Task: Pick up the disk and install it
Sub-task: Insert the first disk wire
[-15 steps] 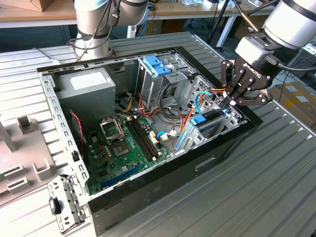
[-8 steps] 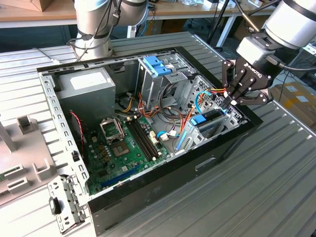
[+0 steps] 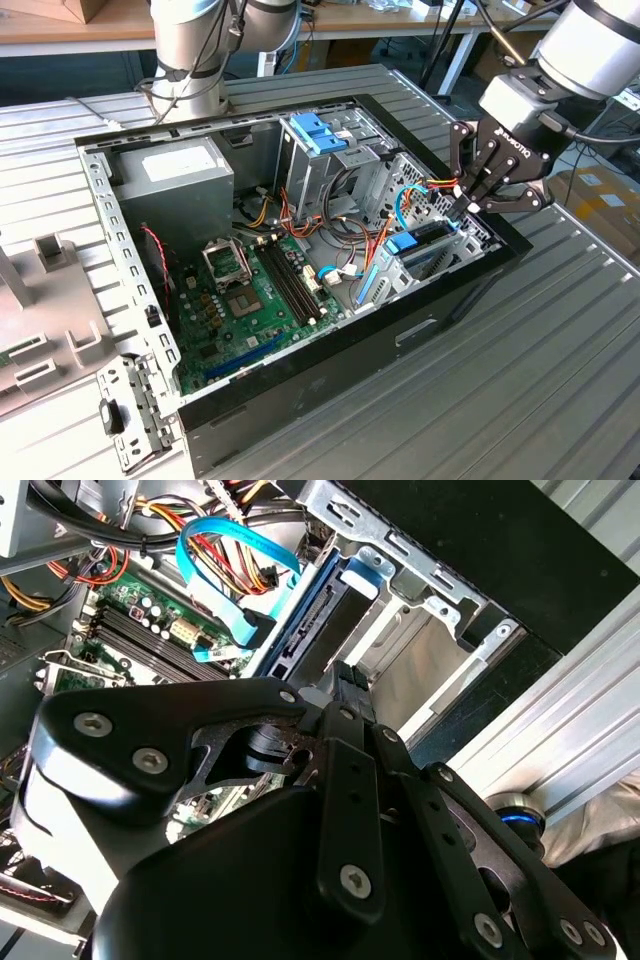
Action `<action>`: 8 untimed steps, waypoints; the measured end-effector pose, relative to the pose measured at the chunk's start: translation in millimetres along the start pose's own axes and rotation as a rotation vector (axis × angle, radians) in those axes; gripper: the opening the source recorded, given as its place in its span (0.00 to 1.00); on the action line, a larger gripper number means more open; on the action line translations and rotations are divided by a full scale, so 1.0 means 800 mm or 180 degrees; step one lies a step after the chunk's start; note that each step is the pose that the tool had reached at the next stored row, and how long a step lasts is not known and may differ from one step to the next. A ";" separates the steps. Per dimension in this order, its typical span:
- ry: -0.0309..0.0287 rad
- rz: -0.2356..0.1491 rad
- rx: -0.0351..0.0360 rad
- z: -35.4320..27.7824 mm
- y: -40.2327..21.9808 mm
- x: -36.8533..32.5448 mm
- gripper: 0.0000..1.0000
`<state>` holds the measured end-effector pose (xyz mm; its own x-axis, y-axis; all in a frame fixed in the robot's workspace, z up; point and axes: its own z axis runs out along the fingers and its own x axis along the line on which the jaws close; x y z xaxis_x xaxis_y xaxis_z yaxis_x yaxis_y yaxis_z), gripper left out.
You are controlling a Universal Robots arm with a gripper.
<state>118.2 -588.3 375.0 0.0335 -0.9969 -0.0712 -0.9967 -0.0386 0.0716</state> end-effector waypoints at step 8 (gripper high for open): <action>0.0005 -0.0009 0.0120 0.0006 -0.0002 0.0001 0.11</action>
<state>118.3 -588.3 374.5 0.0363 -0.9969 -0.0698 -0.9987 -0.0388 0.0338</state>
